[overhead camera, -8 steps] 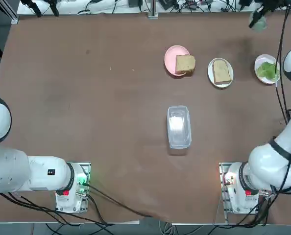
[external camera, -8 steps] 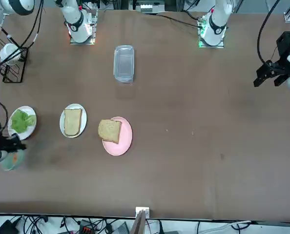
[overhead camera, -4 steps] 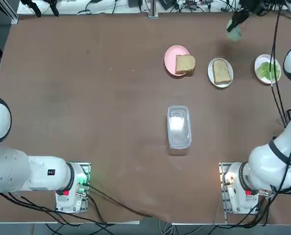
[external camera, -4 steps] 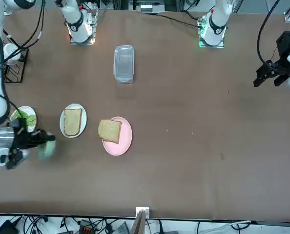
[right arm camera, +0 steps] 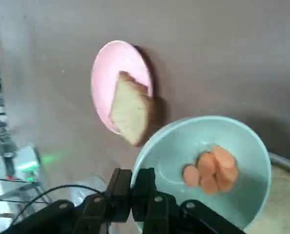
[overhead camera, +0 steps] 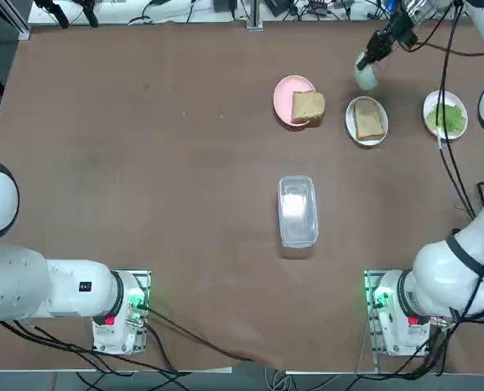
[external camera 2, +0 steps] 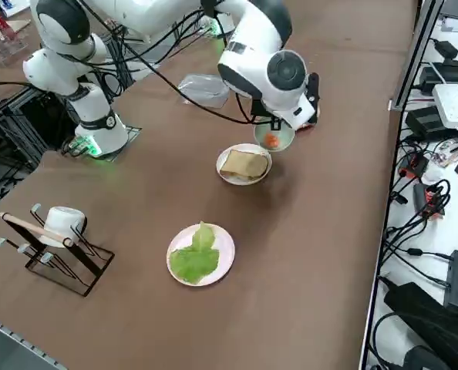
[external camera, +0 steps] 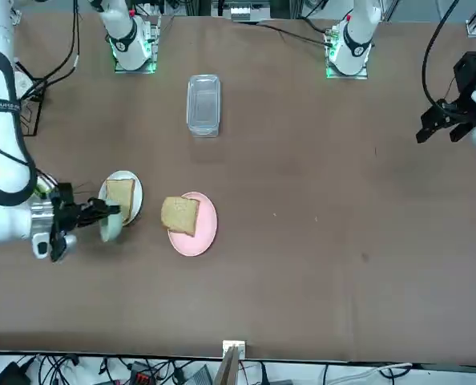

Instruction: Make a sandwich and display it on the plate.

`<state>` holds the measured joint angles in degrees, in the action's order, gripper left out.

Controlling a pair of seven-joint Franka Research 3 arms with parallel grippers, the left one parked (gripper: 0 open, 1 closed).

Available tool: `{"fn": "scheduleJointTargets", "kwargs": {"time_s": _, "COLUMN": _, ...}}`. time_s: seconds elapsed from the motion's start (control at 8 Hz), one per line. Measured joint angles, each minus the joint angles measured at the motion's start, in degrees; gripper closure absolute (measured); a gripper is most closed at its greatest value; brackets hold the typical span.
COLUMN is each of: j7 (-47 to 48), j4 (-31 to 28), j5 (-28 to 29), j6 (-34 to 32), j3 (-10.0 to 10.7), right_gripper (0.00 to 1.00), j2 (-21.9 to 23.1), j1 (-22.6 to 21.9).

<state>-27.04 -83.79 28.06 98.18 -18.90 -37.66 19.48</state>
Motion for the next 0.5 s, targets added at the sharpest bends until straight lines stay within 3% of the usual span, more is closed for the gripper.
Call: {"fn": "scheduleJointTargets", "kwargs": {"time_s": 0.5, "j7": -1.48, "j4": -11.13, "j5": 10.06, "j6": 0.34, "j3": 0.07, "right_gripper": 0.96, "j2": 2.77, "j1": 6.05}}
